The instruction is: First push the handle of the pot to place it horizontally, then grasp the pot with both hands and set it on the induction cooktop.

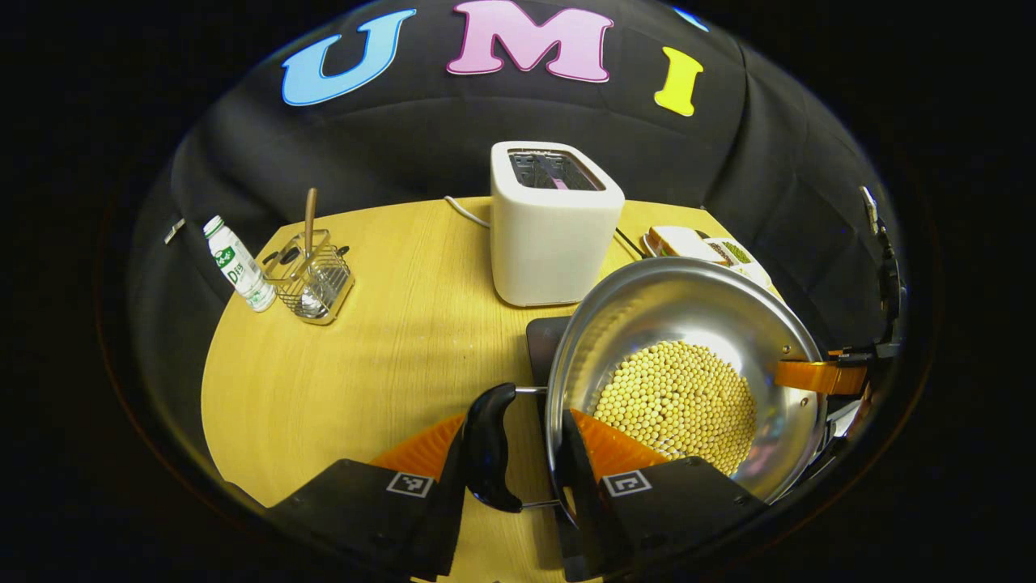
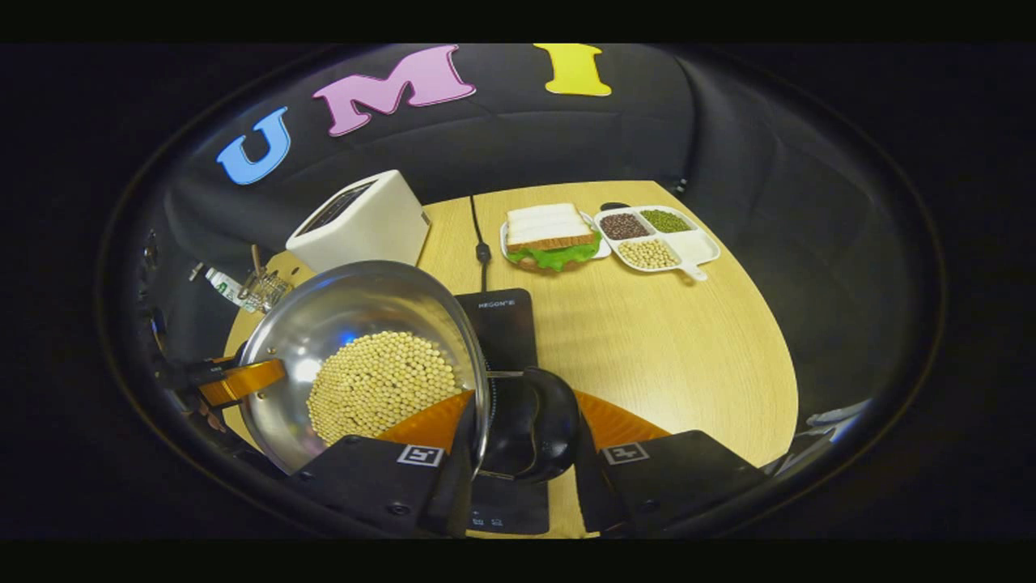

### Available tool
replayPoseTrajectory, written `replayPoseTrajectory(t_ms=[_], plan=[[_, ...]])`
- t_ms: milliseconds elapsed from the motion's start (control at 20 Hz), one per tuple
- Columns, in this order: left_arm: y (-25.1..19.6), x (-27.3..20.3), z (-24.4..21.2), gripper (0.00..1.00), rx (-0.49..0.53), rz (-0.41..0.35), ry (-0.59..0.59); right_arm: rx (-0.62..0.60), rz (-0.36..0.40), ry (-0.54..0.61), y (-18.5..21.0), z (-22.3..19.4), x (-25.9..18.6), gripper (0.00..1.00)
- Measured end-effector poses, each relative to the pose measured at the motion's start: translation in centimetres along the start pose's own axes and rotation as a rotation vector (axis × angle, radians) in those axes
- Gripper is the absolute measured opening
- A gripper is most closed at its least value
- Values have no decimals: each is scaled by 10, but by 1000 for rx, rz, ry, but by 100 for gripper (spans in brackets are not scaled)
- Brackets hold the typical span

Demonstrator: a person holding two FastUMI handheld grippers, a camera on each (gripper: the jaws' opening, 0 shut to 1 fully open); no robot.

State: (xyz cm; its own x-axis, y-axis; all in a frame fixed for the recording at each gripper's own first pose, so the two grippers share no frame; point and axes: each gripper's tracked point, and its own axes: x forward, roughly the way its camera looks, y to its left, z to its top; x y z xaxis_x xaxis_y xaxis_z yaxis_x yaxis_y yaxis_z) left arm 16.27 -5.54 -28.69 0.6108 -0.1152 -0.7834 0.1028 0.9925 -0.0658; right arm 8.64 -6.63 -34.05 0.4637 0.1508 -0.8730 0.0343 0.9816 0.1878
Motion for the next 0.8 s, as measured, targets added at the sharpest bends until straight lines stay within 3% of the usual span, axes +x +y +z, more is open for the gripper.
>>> replayPoseTrajectory(t_ms=[450, 800], plan=[[-3, 6, 1, 62, 13, -10, -9, 31, 0, -14, -7, -4, 5, 56], [-3, 6, 1, 66, 33, -9, -13, -3, -22, -38, -8, -1, 2, 64]])
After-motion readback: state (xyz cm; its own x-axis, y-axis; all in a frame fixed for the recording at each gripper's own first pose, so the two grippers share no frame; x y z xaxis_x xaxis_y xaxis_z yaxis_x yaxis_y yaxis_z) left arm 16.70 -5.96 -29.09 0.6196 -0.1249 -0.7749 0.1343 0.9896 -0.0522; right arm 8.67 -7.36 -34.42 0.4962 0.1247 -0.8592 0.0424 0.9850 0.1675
